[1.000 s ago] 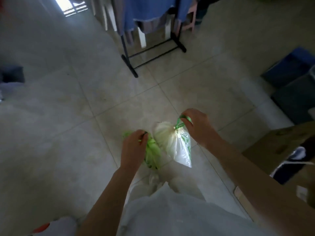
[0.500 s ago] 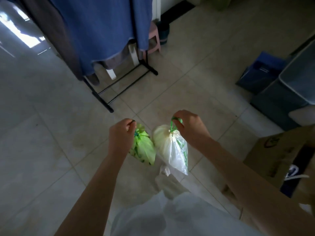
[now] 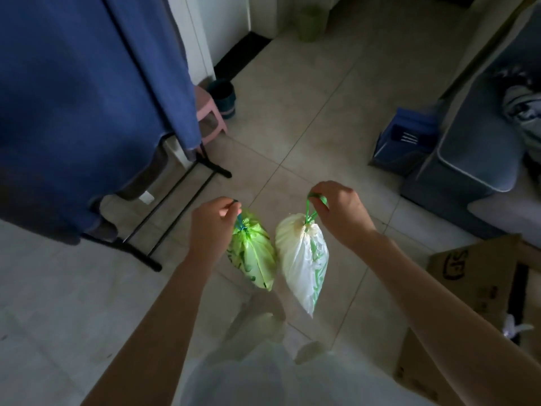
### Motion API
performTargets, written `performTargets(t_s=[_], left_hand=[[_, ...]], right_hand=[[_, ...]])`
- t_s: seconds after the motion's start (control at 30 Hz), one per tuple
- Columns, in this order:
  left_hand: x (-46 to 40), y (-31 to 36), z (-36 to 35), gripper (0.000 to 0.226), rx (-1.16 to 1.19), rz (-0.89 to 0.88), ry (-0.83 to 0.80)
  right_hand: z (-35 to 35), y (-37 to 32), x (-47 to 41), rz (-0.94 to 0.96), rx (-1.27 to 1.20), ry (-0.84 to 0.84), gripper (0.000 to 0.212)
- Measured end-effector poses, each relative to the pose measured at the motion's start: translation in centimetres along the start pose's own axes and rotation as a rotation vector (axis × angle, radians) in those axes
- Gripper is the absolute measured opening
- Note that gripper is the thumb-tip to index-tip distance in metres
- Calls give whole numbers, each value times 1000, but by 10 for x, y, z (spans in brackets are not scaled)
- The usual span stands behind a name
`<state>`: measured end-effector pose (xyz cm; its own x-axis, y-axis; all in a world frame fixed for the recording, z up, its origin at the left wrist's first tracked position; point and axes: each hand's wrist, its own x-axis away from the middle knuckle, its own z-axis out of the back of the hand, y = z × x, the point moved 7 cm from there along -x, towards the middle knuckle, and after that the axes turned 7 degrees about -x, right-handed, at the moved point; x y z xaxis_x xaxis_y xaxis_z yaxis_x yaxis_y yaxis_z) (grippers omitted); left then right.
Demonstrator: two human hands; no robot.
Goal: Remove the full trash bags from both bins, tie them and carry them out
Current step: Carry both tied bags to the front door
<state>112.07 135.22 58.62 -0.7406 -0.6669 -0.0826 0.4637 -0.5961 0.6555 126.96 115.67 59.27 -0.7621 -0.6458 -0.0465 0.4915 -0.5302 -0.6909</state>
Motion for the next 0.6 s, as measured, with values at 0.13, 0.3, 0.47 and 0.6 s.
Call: performTargets(t_s=[0.13, 0.3, 0.47, 0.6], left_hand=[[-83, 27, -32, 22, 36, -90, -97], [-180, 58, -73, 27, 53, -136, -230], [-271, 99, -114, 21, 30, -199, -284], [-346, 134, -148, 17, -18, -245, -257]], right_hand=[[28, 16, -72, -50, 19, 70, 11], [55, 44, -151, -129, 36, 120, 11], [88, 86, -225, -187, 58, 180, 10], [113, 126, -288, -217, 25, 211, 9]])
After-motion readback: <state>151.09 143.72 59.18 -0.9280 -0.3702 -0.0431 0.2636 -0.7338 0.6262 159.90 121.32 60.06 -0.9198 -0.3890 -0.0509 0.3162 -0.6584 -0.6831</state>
